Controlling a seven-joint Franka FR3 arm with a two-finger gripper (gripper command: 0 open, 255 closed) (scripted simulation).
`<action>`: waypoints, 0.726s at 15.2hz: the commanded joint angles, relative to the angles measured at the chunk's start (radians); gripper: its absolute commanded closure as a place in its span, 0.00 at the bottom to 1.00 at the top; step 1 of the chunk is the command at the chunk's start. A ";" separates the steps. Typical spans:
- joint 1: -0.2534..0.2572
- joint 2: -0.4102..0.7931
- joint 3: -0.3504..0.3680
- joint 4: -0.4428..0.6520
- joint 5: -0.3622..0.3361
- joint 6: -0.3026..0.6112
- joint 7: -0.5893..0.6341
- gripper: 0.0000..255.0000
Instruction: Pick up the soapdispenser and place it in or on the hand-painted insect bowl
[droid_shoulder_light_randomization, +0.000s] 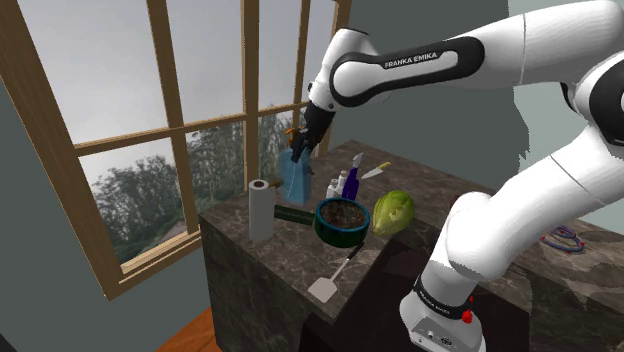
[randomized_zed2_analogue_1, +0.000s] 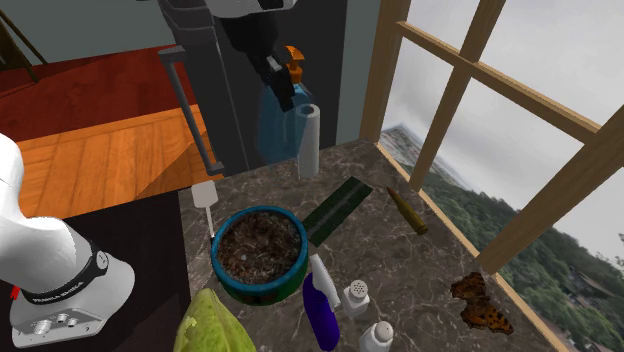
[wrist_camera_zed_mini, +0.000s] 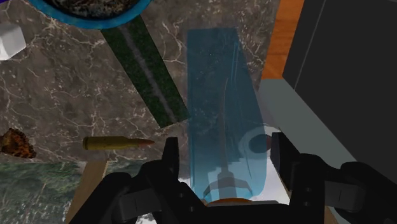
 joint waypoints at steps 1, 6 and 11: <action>-0.011 -0.047 -0.020 -0.022 -0.006 -0.027 -0.024 1.00; -0.055 -0.196 -0.091 -0.093 -0.039 -0.112 -0.106 1.00; -0.111 -0.326 -0.169 -0.132 -0.088 -0.210 -0.194 1.00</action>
